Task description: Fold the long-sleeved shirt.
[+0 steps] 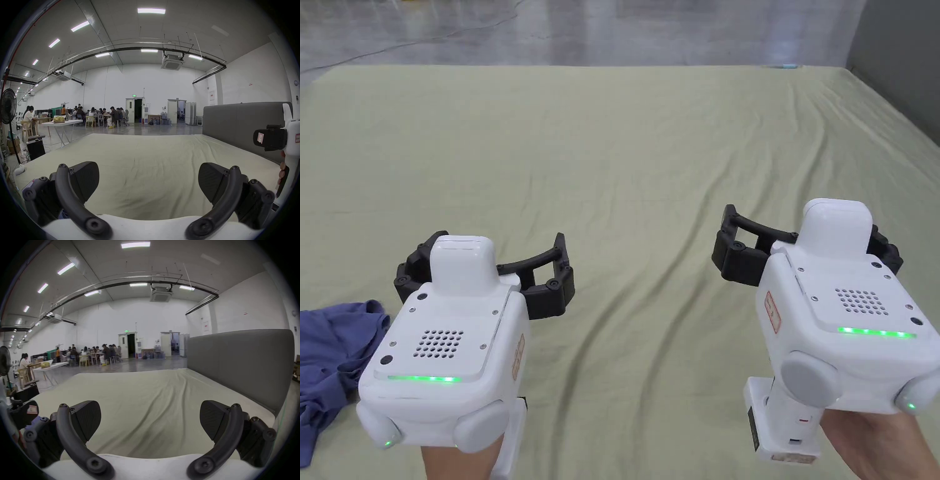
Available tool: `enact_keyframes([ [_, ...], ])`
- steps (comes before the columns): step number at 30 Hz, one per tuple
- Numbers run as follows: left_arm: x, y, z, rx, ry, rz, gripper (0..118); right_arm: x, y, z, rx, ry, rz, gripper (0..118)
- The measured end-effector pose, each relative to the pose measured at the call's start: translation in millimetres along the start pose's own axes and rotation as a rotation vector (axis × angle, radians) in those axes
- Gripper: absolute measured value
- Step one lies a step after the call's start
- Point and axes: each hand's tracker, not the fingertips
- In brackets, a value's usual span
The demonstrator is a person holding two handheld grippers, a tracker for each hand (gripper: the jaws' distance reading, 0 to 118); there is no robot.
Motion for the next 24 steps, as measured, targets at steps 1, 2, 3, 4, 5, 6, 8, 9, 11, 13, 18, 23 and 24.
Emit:
enact_keyframes([
  [1, -0.3, -0.3, 0.0, 0.001, -0.001, 0.001, 118, 0.4, -0.1, 0.2, -0.001, 0.001, 0.005, 118],
  [2, -0.3, -0.3, -0.1, 0.001, -0.002, 0.001, 118, 0.7, -0.3, 0.5, -0.001, 0.006, 0.009, 118],
  [3, 0.0, -0.1, -0.5, -0.001, -0.001, 0.0, 118, 0.5, -0.8, 1.0, -0.003, 0.01, 0.01, 118],
  [4, 0.1, 0.1, -0.8, -0.002, 0.001, -0.002, 118, 0.2, -1.7, 1.3, -0.004, 0.016, 0.008, 118],
  [5, -0.2, 0.2, -0.9, -0.002, 0.002, -0.003, 118, 0.2, -1.8, 1.4, -0.004, 0.022, 0.006, 118],
  [6, -0.3, 0.4, -1.1, -0.003, 0.003, -0.003, 118, 0.4, -1.9, 1.6, -0.004, 0.028, 0.0, 118],
  [8, -0.4, 0.4, -1.5, -0.006, 0.001, 0.0, 118, -0.3, -2.5, 2.1, -0.006, 0.027, -0.013, 118],
  [9, -0.7, 0.0, -1.5, -0.007, 0.0, 0.0, 118, -0.2, -2.8, 2.3, -0.004, 0.027, -0.019, 118],
  [11, -0.5, -0.8, -1.7, -0.009, 0.001, -0.003, 118, 0.9, -3.0, 2.5, -0.004, 0.036, -0.026, 118],
  [13, -0.2, -1.6, -1.5, -0.011, 0.002, -0.006, 118, 1.3, -3.1, 1.2, -0.01, 0.024, -0.048, 118],
  [18, 0.4, -1.4, -1.2, -0.011, 0.0, -0.007, 118, 8.5, -1.5, -2.8, -0.003, 0.0, -0.111, 118],
  [23, 0.0, -0.7, -2.2, -0.007, 0.002, -0.001, 118, 10.6, -0.7, -6.2, -0.045, -0.041, -0.064, 118],
  [24, 0.0, -0.6, -2.2, -0.007, 0.001, 0.0, 118, 9.2, -1.3, -8.0, -0.068, -0.032, -0.049, 118],
])
